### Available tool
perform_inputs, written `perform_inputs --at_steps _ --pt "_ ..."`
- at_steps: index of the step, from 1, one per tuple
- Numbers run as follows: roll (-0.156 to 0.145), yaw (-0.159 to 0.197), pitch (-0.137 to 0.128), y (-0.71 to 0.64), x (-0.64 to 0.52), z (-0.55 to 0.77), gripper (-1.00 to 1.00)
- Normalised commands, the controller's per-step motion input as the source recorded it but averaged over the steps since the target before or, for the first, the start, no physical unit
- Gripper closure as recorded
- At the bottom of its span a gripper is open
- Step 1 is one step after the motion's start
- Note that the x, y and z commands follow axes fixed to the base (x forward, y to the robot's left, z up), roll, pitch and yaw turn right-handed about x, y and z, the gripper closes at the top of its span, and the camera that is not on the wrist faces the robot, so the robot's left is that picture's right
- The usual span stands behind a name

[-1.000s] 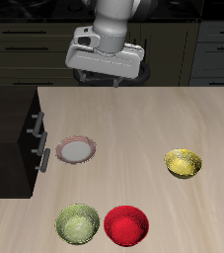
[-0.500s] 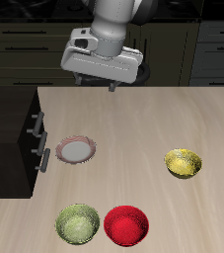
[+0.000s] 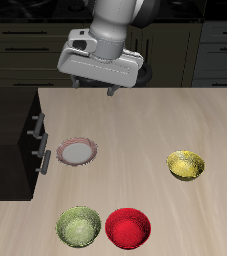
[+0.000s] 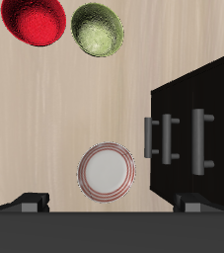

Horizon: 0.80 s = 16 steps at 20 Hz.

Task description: Place the yellow bowl on top of the wooden cabinet

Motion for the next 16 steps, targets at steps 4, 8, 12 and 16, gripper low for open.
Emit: perform_inputs --at_steps 4,8,12,16 --pt "-0.02 0.013 0.013 -0.08 0.17 -0.1 -1.0" --pt "0.031 -0.006 0.027 0.27 0.16 -0.18 -1.0" --pt "0.067 -0.002 0.009 0.54 0.21 -0.14 -1.0" --pt "0.063 -0.004 0.009 0.55 0.16 -0.07 -1.0"
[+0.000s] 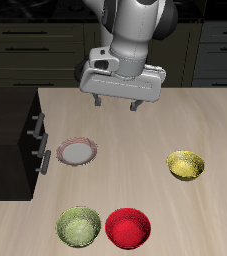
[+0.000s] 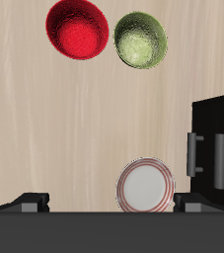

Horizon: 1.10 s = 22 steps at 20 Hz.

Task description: Place the yellow bowl on top of the wooden cabinet

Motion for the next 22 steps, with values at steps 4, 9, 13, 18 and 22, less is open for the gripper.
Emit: perform_inputs --at_steps 4,9,13,18,22 --pt "0.051 -0.003 0.005 0.35 0.15 -0.02 -1.0" --pt "0.042 -0.016 0.028 0.42 0.16 -0.09 -1.0" --pt "0.02 0.001 0.023 0.32 0.11 -0.12 -1.0" --pt "0.024 -0.009 0.017 0.36 0.08 -0.11 -1.0" --pt "0.015 -0.028 0.025 0.45 0.1 -0.14 -1.0"
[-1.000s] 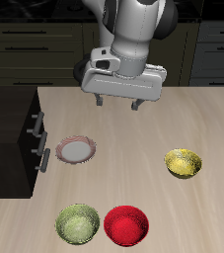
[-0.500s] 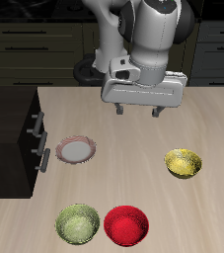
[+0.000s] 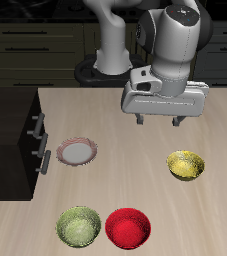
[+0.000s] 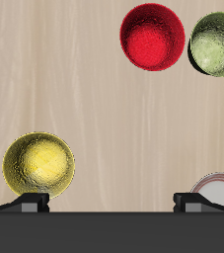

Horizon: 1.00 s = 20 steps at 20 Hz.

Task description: Place the yellow bowl on top of the wooden cabinet

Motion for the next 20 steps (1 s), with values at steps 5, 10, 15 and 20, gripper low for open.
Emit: perform_inputs --at_steps 5,10,15,20 --pt "0.007 0.015 0.015 0.45 0.07 -0.17 -1.0" --pt "-0.028 0.037 -0.008 0.27 0.07 -0.16 -1.0" --pt "-0.057 -0.007 0.031 -0.01 0.08 -0.21 -1.0" --pt "-0.012 0.001 0.044 0.01 0.07 -0.36 -1.0"
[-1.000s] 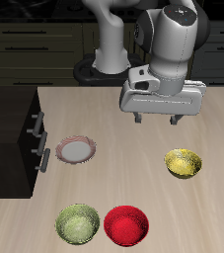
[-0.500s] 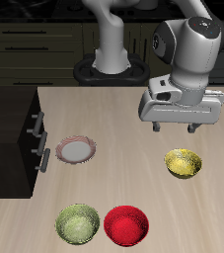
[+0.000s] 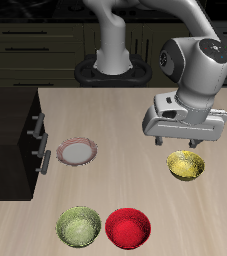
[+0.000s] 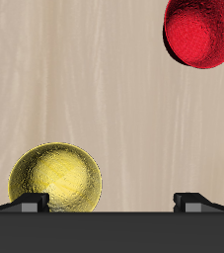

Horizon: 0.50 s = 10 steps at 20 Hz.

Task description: Place the yellow bowl on top of the wooden cabinet

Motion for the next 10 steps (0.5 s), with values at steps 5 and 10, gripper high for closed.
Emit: perform_inputs --at_steps 5,10 --pt "0.023 -0.034 0.058 0.11 -0.02 -0.34 -1.0" --pt "0.007 0.015 0.055 0.12 -0.13 -0.27 -1.0"
